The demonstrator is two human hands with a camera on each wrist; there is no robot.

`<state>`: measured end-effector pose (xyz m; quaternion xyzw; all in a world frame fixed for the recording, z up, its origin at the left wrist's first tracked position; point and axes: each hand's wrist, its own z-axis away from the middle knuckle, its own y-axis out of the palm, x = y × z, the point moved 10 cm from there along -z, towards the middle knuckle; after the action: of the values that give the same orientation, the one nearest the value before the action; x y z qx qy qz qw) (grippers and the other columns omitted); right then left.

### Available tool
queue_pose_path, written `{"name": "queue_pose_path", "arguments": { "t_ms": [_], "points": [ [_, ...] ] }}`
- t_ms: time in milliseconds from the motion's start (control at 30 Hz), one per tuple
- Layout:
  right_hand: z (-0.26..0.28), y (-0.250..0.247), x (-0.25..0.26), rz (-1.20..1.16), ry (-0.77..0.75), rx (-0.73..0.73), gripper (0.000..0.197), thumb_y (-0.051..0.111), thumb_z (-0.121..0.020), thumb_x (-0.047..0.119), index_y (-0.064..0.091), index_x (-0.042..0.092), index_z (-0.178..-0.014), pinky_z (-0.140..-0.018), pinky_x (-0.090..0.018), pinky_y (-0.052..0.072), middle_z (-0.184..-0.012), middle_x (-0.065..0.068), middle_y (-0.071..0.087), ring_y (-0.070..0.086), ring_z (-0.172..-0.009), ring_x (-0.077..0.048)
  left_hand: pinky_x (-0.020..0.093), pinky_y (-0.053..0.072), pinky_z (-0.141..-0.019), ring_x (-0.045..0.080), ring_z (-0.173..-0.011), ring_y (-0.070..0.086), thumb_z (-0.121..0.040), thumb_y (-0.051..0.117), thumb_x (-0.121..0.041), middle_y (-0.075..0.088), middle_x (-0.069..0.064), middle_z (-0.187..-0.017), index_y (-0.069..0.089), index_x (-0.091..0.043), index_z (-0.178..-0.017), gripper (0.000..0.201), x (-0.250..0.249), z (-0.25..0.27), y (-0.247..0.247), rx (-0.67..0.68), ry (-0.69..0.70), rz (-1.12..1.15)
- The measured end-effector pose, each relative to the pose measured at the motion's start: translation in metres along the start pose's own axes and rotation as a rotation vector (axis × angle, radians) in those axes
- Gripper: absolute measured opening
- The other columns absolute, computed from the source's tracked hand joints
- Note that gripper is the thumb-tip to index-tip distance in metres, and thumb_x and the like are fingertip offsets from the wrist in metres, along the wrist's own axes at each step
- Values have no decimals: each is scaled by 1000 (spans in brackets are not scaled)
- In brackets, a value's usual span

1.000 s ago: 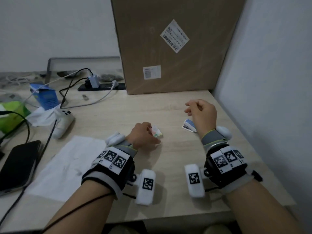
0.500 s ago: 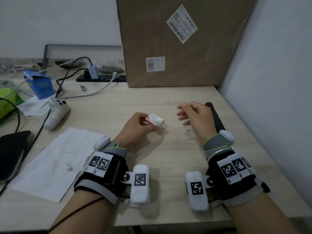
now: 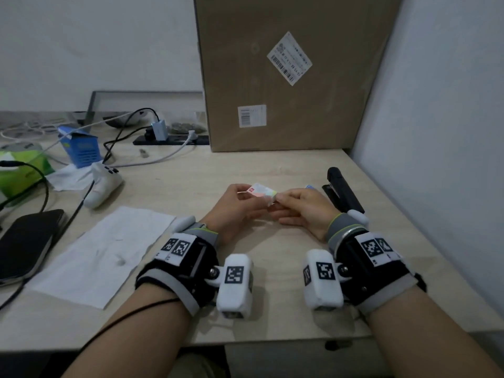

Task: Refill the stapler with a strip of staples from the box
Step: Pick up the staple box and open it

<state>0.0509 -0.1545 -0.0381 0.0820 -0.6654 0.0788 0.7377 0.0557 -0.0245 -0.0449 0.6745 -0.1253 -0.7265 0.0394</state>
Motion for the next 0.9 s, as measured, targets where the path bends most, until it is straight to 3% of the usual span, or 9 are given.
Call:
{"name": "queue_pose_path", "arguments": {
  "t_ms": [67,167,300,400,500,700,767,833,900],
  "points": [
    [0,-1,1,-34,-11,1,17,52,-92,20,64,8,-95,-66,-20,57,-81,-2,72,71,-72,-8,44,53,-88,27,-82,68,-86,64,-13,66,18,-95,50,-3,-98,21,0,-1,2,2,-9,38],
    [1,-4,1,-85,-21,-25,14,51,-93,18,61,8,-95,-67,-20,56,-84,-4,72,72,-74,-9,29,58,-72,18,-67,70,-88,59,-4,64,19,-88,49,0,-91,12,1,-4,-4,-24,-10,86],
    [-1,-3,1,-113,-28,-29,15,52,-93,18,62,8,-97,-65,-19,57,-88,-7,71,72,-76,-12,19,58,-64,15,-64,71,-85,61,1,65,23,-87,57,14,-100,19,1,-7,-11,-43,3,121],
    [-1,0,1,-125,-43,-28,17,55,-91,17,61,6,-102,-68,-20,58,-90,-8,71,71,-79,-14,18,58,-66,17,-68,71,-86,60,1,66,22,-86,58,17,-96,18,2,-8,-14,-52,13,142],
    [-1,-1,0,-137,-60,-69,8,59,-89,13,60,9,-96,-65,-19,59,-89,-9,69,71,-74,-13,18,58,-67,20,-76,67,-87,58,0,64,22,-90,57,19,-102,24,5,-10,-15,-53,5,147],
    [-4,-5,-2,-115,-84,-117,18,52,-93,13,59,4,-106,-65,-18,58,-96,-10,69,71,-77,-11,16,56,-61,18,-75,65,-90,56,-5,63,18,-92,56,2,-91,7,4,-10,-16,-102,28,82],
    [-4,-6,-3,-99,-88,-146,22,48,-94,13,57,2,-111,-65,-18,58,-98,-10,68,70,-79,-12,20,58,-63,19,-77,65,-90,55,-6,61,18,-97,51,-1,-98,10,4,-9,-19,-151,29,76],
    [-4,-8,-3,-96,-87,-168,18,44,-96,12,57,6,-105,-67,-19,58,-100,-10,67,70,-80,-12,24,58,-70,21,-81,64,-91,54,-6,59,18,-103,44,-1,-114,26,5,-8,-22,-203,11,104],
    [-2,-8,-2,-95,-88,-171,18,40,-97,10,58,10,-99,-70,-21,58,-99,-9,67,69,-81,-13,28,53,-69,19,-78,62,-89,54,-9,60,14,-99,40,-5,-122,36,5,-6,-22,-210,-9,108]
  ]
}}
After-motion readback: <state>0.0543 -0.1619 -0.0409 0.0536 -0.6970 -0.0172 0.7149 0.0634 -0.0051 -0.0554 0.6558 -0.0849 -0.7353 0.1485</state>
